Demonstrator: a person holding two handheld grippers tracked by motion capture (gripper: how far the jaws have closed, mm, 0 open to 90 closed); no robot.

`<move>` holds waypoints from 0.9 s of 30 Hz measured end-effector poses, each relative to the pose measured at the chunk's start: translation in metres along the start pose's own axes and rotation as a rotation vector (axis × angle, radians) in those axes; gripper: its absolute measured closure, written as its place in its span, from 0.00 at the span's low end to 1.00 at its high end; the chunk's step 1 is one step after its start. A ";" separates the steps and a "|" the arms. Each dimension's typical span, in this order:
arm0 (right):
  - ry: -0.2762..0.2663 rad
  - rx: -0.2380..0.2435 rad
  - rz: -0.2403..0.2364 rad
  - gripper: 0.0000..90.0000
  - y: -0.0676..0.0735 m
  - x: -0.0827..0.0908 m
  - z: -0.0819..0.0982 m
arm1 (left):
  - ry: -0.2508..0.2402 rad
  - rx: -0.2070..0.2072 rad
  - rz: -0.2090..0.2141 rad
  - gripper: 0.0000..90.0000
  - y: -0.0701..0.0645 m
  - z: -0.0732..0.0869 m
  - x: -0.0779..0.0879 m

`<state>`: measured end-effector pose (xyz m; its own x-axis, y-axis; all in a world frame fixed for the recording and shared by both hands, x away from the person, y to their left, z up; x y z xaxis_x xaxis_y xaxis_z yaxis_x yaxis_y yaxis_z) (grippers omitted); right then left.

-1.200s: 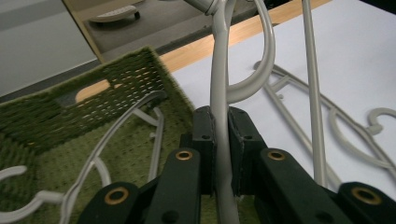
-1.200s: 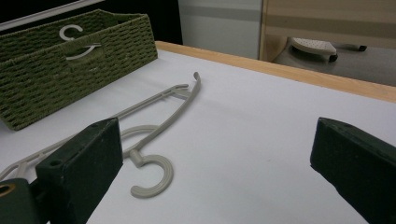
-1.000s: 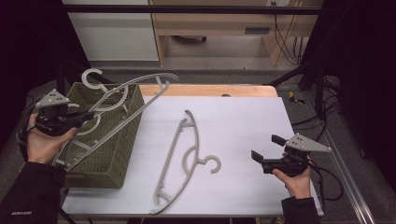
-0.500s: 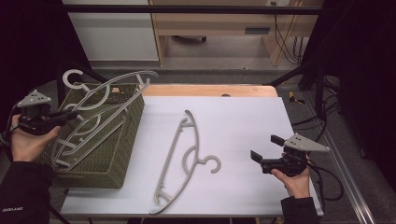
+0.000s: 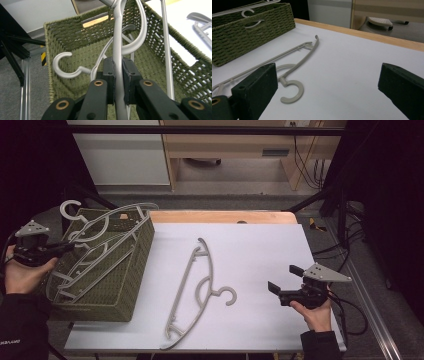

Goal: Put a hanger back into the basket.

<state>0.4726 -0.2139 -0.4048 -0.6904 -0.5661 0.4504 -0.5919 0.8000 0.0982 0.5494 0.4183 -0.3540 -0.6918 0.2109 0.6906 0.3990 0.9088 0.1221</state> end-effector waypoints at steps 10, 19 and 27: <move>0.005 -0.002 0.004 0.03 -0.002 -0.001 0.002 | 0.035 -0.007 -0.028 0.92 0.021 0.011 -0.001; 0.011 -0.005 0.009 0.03 -0.003 -0.001 0.003 | 0.028 0.008 -0.028 0.92 0.029 0.021 -0.003; 0.007 -0.004 0.011 0.03 -0.004 0.001 0.002 | 0.053 -0.017 -0.062 0.92 0.033 0.022 0.001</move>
Point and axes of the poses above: each handheld gripper's, and its own axes: x roughly backward along the jaws, z roughly out of its underside, y roughly to its left, the point moved 7 cm from there along -x, roughly forward along the jaws, and after that the axes turned 6 degrees about y, right-handed, at the moved point
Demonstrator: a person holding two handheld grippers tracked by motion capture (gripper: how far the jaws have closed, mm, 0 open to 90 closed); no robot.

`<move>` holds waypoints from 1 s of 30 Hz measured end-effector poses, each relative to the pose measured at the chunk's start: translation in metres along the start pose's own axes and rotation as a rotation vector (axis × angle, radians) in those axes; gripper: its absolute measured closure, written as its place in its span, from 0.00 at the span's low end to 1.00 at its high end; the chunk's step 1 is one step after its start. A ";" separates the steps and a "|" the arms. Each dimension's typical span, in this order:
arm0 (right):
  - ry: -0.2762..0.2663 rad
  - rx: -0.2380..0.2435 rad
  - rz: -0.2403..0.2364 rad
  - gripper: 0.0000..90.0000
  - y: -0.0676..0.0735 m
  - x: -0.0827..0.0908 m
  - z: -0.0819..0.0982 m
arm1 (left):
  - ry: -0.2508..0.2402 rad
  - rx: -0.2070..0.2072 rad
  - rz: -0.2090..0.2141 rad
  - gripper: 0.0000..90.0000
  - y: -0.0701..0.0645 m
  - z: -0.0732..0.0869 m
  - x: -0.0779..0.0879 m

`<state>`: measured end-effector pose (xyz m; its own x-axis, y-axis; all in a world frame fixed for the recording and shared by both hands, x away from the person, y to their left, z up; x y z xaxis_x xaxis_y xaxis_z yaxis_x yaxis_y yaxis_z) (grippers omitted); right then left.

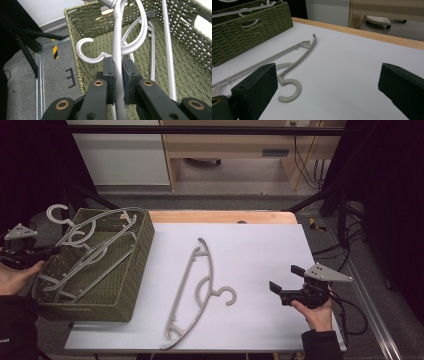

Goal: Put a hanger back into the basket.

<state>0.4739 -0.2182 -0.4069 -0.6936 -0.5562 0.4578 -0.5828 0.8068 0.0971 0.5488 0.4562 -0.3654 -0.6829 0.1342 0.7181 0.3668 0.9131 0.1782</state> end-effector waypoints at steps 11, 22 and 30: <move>-0.005 0.004 -0.004 0.03 0.000 0.002 -0.001 | 0.072 -0.014 -0.028 0.91 -0.015 0.010 -0.029; -0.013 -0.005 -0.005 0.03 0.002 0.002 -0.003 | 0.041 -0.059 -0.073 0.91 -0.024 -0.003 -0.028; -0.013 0.000 -0.010 0.03 0.003 0.002 -0.003 | 0.095 -0.033 -0.087 0.91 -0.017 0.013 -0.045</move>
Point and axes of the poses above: each handheld gripper's, and its own axes: x roughly backward along the jaws, z roughly out of its underside, y roughly to its left, the point moved 7 cm from there along -x, roughly forward along the jaws, and after that the axes turned 6 degrees about y, right-handed, at the moved point
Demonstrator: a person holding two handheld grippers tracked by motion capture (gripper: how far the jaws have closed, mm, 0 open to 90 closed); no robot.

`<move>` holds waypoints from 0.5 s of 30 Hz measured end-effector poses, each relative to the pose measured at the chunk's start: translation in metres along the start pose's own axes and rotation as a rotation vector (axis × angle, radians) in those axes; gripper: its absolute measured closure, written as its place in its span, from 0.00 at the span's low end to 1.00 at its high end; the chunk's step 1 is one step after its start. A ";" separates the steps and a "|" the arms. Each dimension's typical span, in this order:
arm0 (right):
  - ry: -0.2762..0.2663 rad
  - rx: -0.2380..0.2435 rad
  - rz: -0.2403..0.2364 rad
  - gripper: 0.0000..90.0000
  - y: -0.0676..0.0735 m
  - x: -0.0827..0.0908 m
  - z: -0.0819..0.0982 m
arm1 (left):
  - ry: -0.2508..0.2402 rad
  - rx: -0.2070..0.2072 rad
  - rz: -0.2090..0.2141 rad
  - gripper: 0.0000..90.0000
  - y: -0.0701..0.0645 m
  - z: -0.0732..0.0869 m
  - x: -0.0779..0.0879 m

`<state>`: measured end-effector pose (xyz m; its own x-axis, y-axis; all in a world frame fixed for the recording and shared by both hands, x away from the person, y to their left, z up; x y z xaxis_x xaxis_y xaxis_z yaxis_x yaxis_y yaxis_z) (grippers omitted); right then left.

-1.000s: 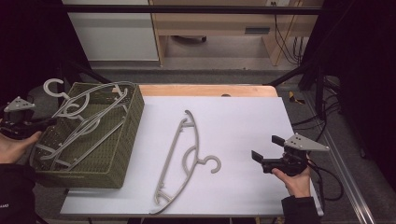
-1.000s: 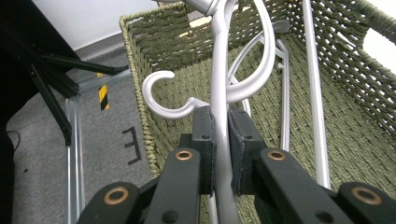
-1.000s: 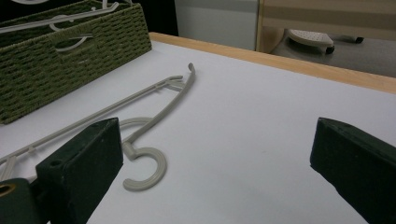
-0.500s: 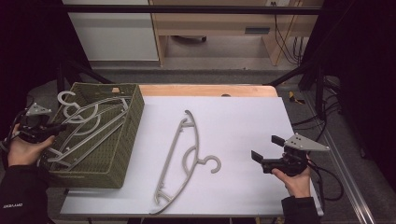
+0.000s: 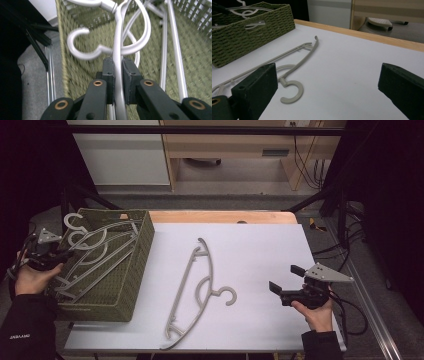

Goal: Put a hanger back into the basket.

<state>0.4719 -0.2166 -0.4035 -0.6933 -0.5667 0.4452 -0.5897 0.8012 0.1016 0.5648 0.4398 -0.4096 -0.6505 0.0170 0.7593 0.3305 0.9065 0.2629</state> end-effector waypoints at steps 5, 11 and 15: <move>-0.004 -0.006 -0.003 0.03 0.001 0.000 -0.001 | 0.069 -0.010 0.045 0.91 -0.010 0.019 -0.017; 0.001 0.001 -0.005 0.03 0.001 0.000 0.000 | 0.081 0.013 0.075 0.85 -0.014 0.019 -0.014; -0.006 -0.003 -0.004 0.03 0.001 0.001 -0.001 | -0.013 0.084 0.121 0.77 -0.017 0.006 0.007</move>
Point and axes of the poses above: each handheld gripper's, and its own axes: x roughly backward along the jaws, z roughly out of its underside, y roughly to its left, the point moved 7 cm from there along -x, roughly forward along the jaws, and after that the axes turned 6 degrees about y, right-handed, at the moved point
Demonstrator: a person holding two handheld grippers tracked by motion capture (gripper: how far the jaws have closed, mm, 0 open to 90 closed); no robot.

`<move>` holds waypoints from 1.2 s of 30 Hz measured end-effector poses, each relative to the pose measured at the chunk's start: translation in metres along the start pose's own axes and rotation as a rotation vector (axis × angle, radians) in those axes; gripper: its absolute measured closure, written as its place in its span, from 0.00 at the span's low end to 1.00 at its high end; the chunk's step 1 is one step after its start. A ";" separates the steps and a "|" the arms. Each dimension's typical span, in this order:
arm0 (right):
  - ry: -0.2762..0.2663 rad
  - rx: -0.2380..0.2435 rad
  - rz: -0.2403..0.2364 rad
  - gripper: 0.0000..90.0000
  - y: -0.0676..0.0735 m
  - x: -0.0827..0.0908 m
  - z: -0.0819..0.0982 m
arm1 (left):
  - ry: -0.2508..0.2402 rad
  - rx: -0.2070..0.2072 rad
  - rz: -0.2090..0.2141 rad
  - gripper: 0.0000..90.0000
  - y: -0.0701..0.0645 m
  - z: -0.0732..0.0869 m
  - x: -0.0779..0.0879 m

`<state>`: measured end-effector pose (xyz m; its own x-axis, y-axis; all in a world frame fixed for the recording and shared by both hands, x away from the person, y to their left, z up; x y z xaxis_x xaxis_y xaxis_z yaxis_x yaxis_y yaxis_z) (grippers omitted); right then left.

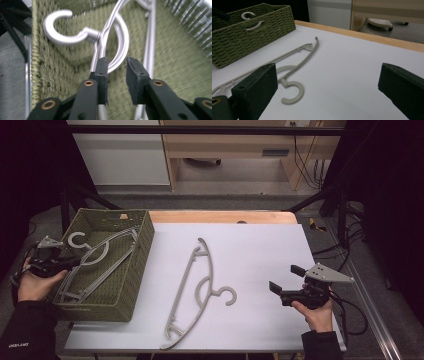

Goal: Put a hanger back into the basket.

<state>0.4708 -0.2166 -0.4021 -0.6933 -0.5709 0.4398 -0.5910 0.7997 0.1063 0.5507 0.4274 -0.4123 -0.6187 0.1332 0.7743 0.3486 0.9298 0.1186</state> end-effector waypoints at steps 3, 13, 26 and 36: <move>-0.006 -0.002 -0.003 0.03 0.000 0.001 -0.001 | -0.082 0.040 0.036 0.68 -0.010 -0.009 0.013; -0.012 -0.005 -0.005 0.03 0.001 0.002 -0.002 | -0.279 0.019 0.141 0.41 -0.069 -0.034 0.048; -0.011 -0.003 -0.019 0.03 0.007 -0.001 -0.002 | -0.380 -0.039 0.276 0.22 -0.153 -0.038 0.053; 0.005 0.005 -0.056 0.03 0.021 -0.014 -0.001 | -0.464 -0.065 0.368 0.16 -0.200 -0.030 0.055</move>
<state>0.4685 -0.1913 -0.4057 -0.6573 -0.6137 0.4374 -0.6308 0.7656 0.1262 0.4686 0.2387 -0.3748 -0.6871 0.5922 0.4210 0.6316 0.7732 -0.0568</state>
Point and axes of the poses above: each handheld gripper's, and its own axes: x roughly backward along the jaws, z roughly out of its underside, y roughly to its left, the point moved 7 cm from there along -x, roughly forward along the jaws, and after that the axes turned 6 degrees about y, right-handed, at the moved point
